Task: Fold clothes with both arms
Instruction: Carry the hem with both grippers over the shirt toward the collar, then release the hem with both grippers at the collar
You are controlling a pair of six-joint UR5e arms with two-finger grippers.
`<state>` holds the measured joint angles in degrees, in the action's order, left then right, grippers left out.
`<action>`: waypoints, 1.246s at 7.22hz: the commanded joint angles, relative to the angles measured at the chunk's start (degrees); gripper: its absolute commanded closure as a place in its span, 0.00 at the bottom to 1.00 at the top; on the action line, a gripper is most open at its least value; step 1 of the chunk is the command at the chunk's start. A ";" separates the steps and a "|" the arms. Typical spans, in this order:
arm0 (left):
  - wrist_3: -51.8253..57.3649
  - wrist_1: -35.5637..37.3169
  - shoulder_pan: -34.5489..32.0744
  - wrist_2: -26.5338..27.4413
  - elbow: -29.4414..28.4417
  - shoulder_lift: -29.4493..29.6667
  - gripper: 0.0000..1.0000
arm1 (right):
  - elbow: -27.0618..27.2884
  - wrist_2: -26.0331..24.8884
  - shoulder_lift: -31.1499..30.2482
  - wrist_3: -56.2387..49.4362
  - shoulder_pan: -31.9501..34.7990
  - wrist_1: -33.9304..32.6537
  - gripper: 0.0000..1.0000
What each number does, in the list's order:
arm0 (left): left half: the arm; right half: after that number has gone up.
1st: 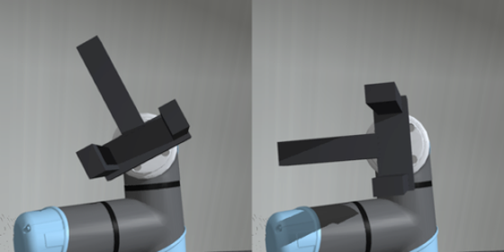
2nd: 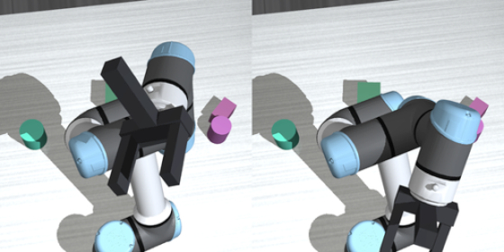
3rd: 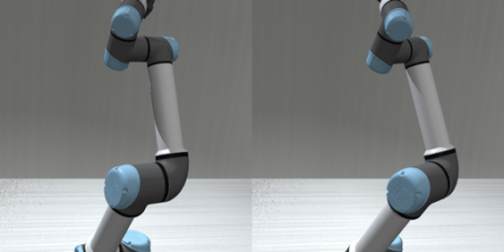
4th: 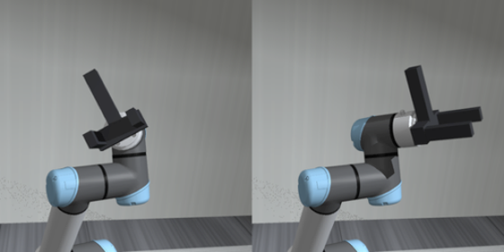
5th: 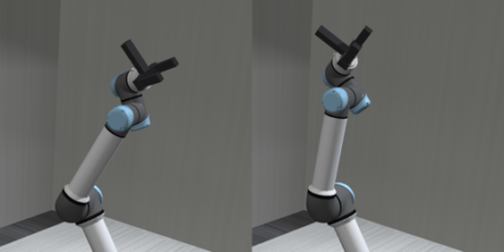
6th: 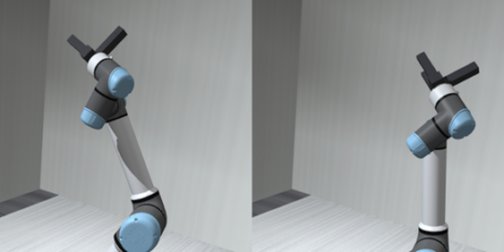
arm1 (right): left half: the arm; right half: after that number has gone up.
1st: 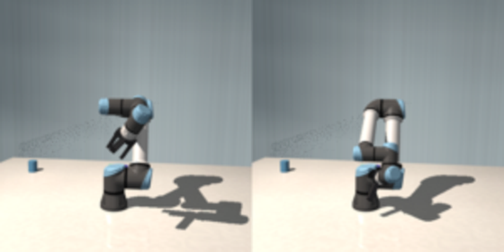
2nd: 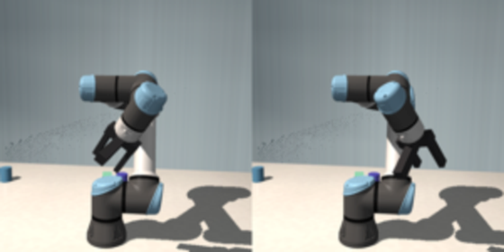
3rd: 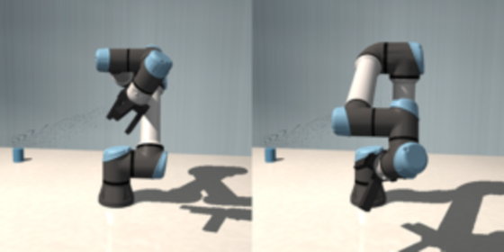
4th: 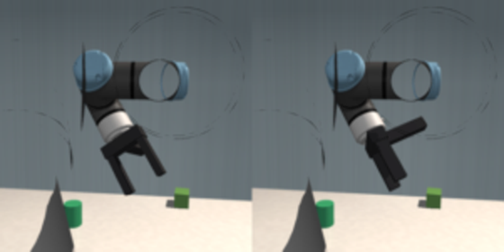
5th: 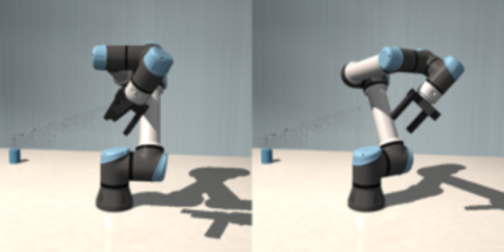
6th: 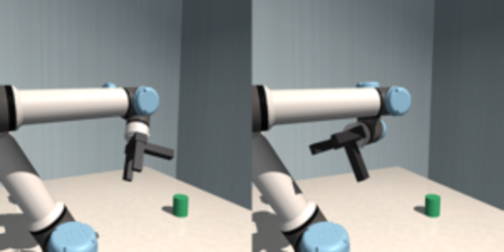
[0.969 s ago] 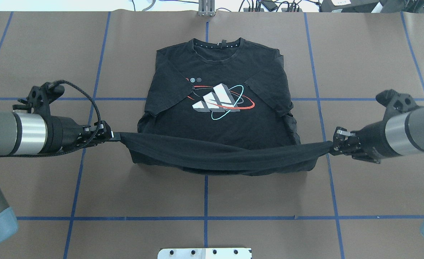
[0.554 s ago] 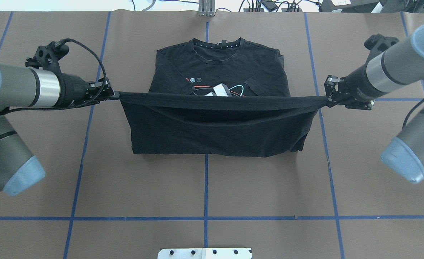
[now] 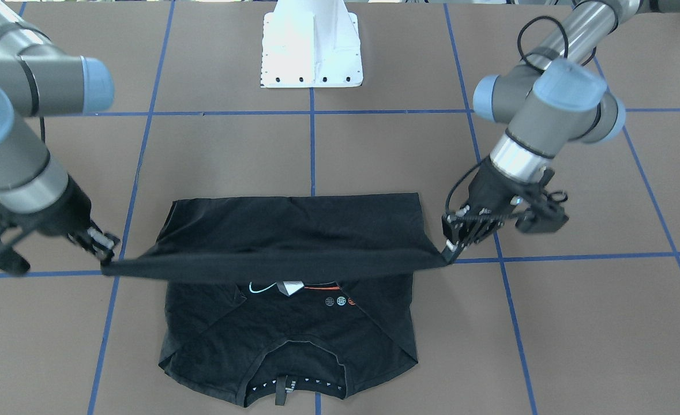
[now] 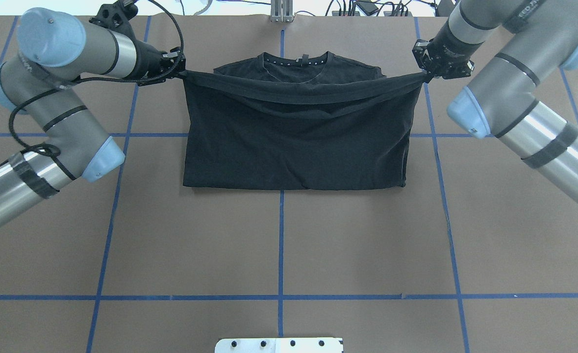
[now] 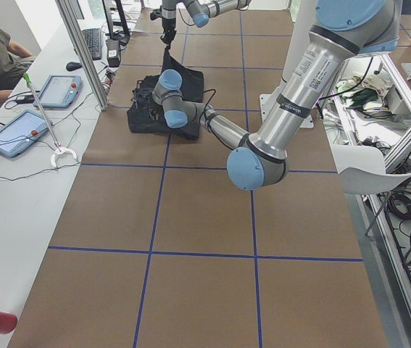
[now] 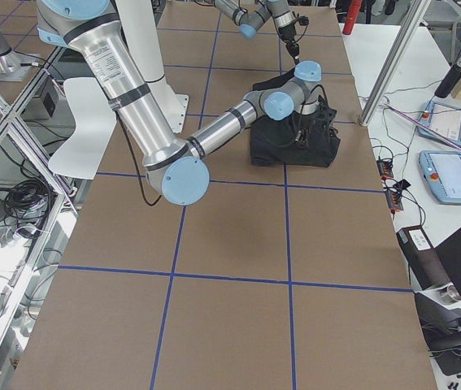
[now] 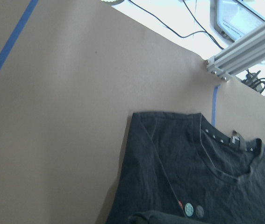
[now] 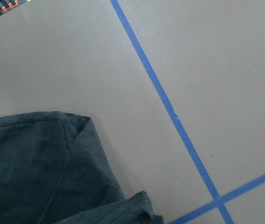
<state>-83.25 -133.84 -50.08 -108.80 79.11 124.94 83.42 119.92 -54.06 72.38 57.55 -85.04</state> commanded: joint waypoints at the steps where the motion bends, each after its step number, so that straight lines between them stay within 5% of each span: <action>1: 1.68 -6.83 -0.54 3.13 -11.22 4.43 1.00 | -13.15 -0.39 6.14 -1.37 0.11 7.14 1.00; 3: 2.83 -10.02 -0.98 6.39 -17.73 6.97 1.00 | -19.31 -3.01 10.00 -1.72 -0.07 7.25 1.00; 4: 3.09 -11.78 -1.07 7.62 -20.12 7.33 0.75 | -23.00 -3.72 12.46 -1.72 -0.07 7.34 0.33; 5: 3.18 -12.23 -2.11 7.55 -20.75 7.42 0.37 | -25.39 -4.43 14.32 -0.94 -0.24 9.69 0.02; 7: 3.18 -12.23 -3.44 7.46 -20.58 7.51 0.16 | -25.15 -4.35 15.04 0.21 0.19 10.15 0.02; 9: 3.01 -11.71 -3.71 6.93 -18.92 8.04 0.16 | -17.81 -4.43 11.11 7.28 -0.85 10.24 0.02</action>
<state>-80.15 -145.86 -53.58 -101.65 59.23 132.79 61.16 115.63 -40.43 75.18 57.45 -74.92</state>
